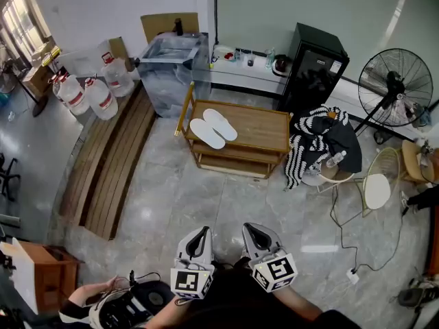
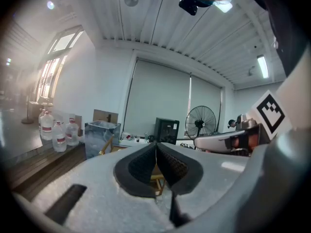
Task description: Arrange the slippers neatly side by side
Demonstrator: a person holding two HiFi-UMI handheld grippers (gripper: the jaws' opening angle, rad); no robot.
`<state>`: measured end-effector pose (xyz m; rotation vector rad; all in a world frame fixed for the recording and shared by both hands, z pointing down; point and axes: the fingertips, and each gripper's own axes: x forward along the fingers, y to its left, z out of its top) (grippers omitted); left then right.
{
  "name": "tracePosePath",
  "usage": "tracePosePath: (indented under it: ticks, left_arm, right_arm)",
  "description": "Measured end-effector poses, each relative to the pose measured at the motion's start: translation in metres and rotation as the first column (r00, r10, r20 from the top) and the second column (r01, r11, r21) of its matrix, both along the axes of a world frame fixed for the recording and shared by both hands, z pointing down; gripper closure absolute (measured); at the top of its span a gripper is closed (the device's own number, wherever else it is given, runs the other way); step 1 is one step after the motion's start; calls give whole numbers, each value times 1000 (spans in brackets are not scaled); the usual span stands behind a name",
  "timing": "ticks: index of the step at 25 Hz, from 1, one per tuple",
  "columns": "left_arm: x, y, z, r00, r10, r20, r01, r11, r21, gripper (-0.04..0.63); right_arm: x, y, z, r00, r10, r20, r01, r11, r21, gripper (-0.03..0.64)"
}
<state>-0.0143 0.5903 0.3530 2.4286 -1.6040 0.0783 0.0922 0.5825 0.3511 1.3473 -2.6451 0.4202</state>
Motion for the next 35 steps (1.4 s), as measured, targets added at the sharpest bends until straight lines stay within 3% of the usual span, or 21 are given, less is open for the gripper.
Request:
tracePosePath:
  ticks: [16,23,35]
  left_arm:
    - [-88,13,18,1000,17,1,-17,1000,2,577]
    - [-100,11,23,999,38,-11,-38,999,2,577]
    - [-119,-35,32,1000,16,3,-16,1000,-19,577]
  right_arm:
    - [-87,15,16,999,31,-36,-31,999,9,604]
    - [-103,9,21,998,43,-44,-42,999,9,604]
    - [-118,-51,28,999,27,-32,-27,1000,10,604]
